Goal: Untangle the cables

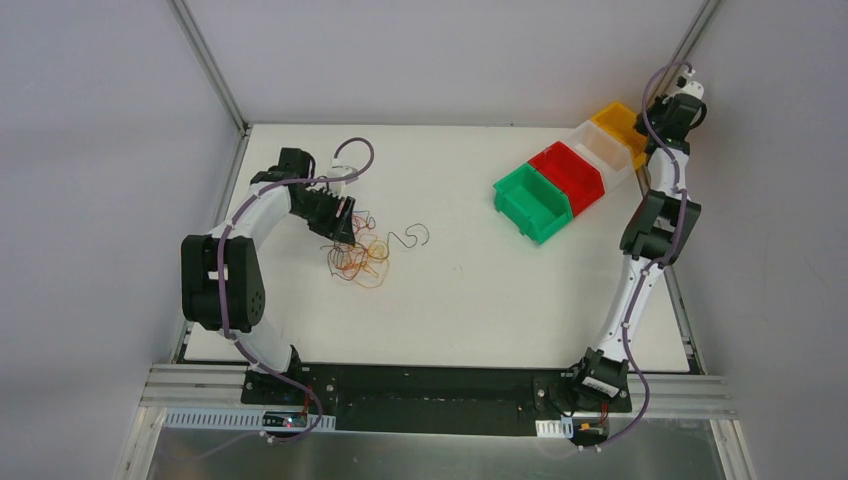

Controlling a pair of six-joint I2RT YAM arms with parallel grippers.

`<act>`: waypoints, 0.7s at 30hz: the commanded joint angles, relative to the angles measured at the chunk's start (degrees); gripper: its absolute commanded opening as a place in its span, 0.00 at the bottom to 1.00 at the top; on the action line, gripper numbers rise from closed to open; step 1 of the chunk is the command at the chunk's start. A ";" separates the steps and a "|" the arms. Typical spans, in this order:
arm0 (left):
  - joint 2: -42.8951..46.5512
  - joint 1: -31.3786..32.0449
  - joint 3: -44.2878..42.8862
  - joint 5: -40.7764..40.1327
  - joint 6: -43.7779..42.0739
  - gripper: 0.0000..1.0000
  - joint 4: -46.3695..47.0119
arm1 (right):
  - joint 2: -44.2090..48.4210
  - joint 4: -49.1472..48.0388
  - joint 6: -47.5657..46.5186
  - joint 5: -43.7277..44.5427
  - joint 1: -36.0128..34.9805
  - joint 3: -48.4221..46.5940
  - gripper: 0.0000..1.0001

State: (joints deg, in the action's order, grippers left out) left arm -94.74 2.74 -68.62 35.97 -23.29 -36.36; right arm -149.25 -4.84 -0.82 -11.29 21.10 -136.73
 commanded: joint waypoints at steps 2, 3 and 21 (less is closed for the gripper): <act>1.02 1.16 -2.78 -0.89 1.77 0.52 -1.43 | 0.39 -1.14 -2.65 -0.97 -0.27 -0.68 0.00; 0.76 1.36 -2.97 -0.96 1.89 0.52 -1.43 | 0.30 -0.92 -2.65 -0.97 -0.29 -0.46 0.00; -1.50 2.97 -5.24 -0.25 1.55 0.54 -0.91 | 17.43 0.68 2.03 -10.17 -0.89 5.84 0.77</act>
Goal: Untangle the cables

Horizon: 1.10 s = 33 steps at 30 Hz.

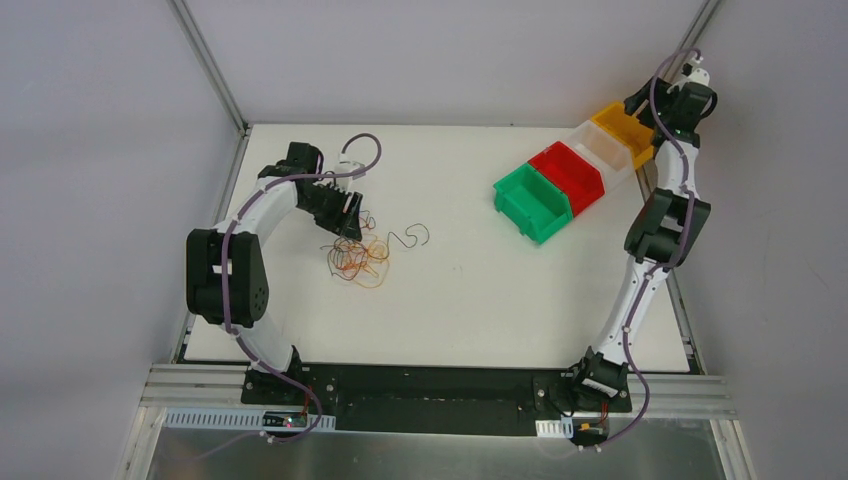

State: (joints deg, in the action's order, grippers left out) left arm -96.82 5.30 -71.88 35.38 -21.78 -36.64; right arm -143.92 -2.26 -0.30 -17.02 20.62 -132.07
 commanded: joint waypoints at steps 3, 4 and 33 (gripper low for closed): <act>2.12 0.41 -1.44 1.16 -0.20 0.56 -0.58 | 17.95 4.26 1.99 -8.48 -0.86 2.64 0.83; 2.82 0.41 -1.23 1.39 0.04 0.56 -0.55 | 19.69 8.15 1.70 -10.43 -1.51 2.68 0.85; 1.99 -16.40 9.89 3.86 27.77 0.56 4.08 | 14.42 44.30 -12.65 -5.45 -58.37 13.43 0.84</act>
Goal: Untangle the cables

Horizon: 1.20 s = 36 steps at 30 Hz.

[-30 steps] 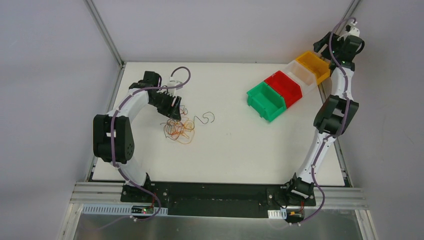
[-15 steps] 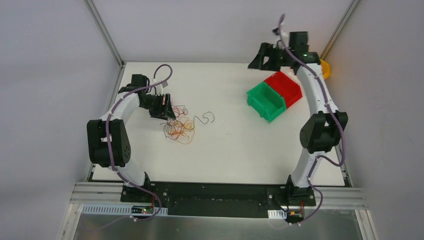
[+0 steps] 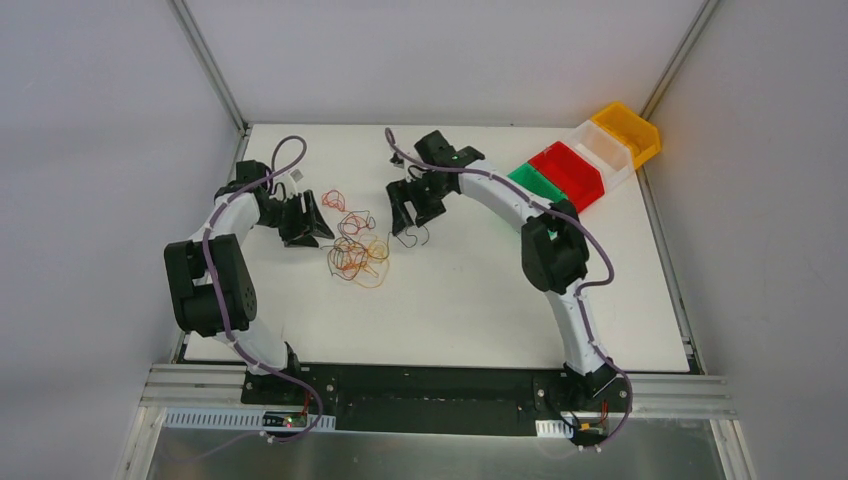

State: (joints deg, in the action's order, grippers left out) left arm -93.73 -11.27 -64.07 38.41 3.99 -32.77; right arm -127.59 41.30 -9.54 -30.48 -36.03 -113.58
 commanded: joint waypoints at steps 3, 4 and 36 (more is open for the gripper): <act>-1.26 0.17 2.97 1.22 1.95 0.56 0.79 | -3.54 -0.62 -5.36 13.45 -3.19 -5.24 0.84; -1.35 0.12 3.11 1.41 1.96 0.56 1.01 | -3.85 -1.22 -6.10 15.40 -3.64 -5.05 0.84; -2.30 8.37 -3.32 4.54 6.86 0.53 12.64 | 12.65 4.95 -4.38 1.51 1.73 -2.40 0.00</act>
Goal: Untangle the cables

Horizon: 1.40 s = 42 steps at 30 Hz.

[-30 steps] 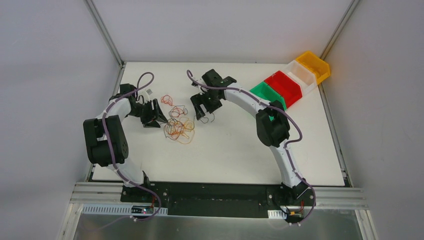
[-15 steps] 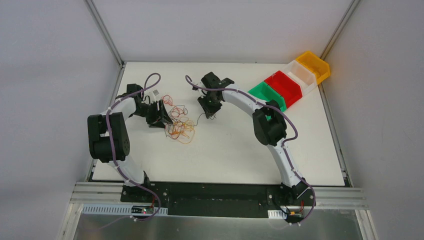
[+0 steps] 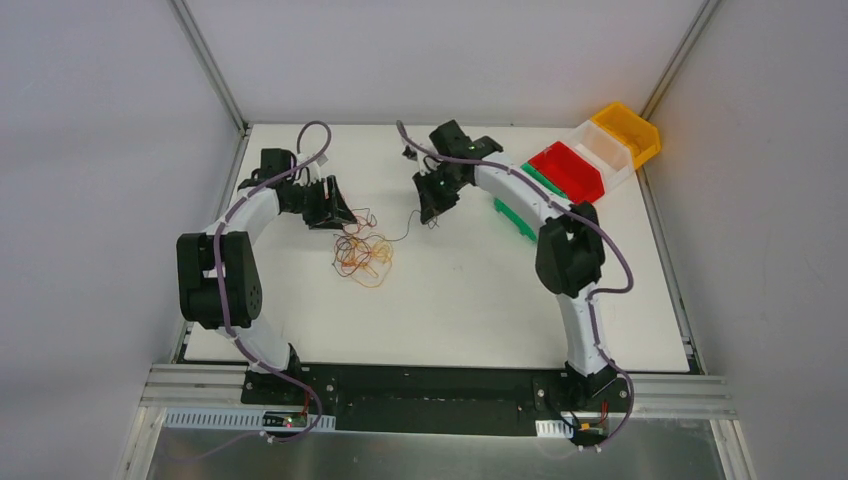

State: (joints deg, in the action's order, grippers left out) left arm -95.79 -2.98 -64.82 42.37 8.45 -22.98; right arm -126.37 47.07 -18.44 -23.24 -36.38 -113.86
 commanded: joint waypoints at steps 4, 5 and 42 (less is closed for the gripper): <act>2.11 0.15 -1.05 8.28 3.67 0.55 7.66 | 15.09 -0.57 8.00 -6.96 2.76 -7.41 0.00; 4.13 0.17 0.30 9.09 4.28 0.56 10.40 | 15.57 -0.54 9.48 -7.46 2.72 -9.05 0.00; -6.38 21.81 -2.13 13.91 30.21 0.77 52.50 | 29.62 -25.74 25.88 1.01 2.40 -21.49 0.00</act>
State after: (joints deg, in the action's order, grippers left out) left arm -99.35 15.09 -64.27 52.47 28.56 16.56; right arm -99.11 23.68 5.96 -23.03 -33.78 -134.02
